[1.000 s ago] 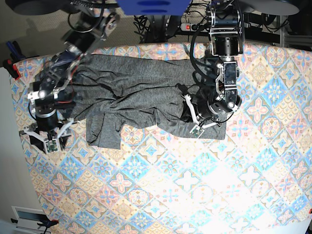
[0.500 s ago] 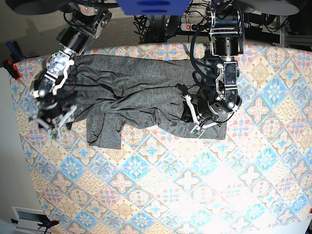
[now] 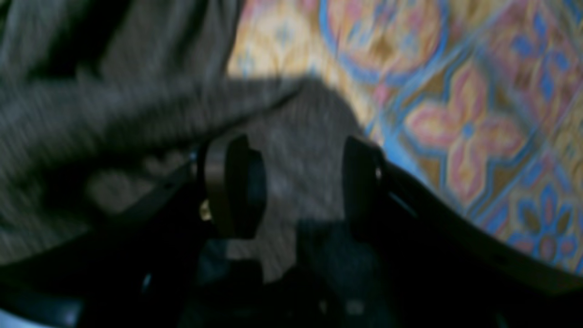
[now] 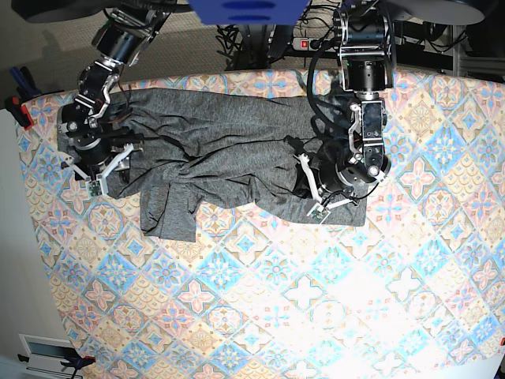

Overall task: Layout the t-shirt on the table in an organized manner, then fold the t-shirt properly
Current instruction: 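Move the right gripper to the shirt corner and grasp it, then grasp the shirt ends with both grippers and pull them apart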

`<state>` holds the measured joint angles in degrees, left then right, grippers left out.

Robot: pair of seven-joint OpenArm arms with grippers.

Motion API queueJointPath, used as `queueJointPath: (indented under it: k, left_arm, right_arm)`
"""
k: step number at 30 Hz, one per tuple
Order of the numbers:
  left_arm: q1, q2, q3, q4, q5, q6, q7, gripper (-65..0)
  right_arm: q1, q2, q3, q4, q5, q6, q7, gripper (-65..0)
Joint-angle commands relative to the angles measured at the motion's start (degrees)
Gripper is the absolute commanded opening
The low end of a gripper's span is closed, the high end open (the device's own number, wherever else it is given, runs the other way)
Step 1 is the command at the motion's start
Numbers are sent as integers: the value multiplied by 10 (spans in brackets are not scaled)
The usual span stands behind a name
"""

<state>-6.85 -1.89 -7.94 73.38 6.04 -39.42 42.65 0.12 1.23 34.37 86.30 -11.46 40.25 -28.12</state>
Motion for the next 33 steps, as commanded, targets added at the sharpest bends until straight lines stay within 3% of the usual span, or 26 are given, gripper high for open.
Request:
queueJointPath:
  k: [1,6,11,14,20,28,30,33]
  left_arm:
    - [19,-5,0,-13,83,8,114,-614]
    - [19,-4,1,-13,83,8,114,-614]
    - [22,-4,1,-13,83,8,115,-614]
    - [24,-4,1,-13,83,8,115,-614]
    - [23,-4,1,-13,83,8,115,-614]
    - [21,-7,1,-13,83,7,151,-614]
    - [25,-10,1,-13,83,7,150,-614]
    - [37,-31,1,-13,83,7,149,-614]
  right_arm:
    - [2,11,0,4,9,-2,13,-330]
    - [-1,12,0,-45,9,-2,62,-330]
    - [1,12,-1,-80,7,-2,71,-328]
    - [3,35,-6,-95,6,-2,71,-328]
    - [4,86,-80,-181,7,-2,82,-329]
    - [16,92,-82,-268,6,-2,166,-331]
    - [41,92,-83,-289,4,-2,170,-361]
    - [60,106,-83,-320,3,-2,170,-501]
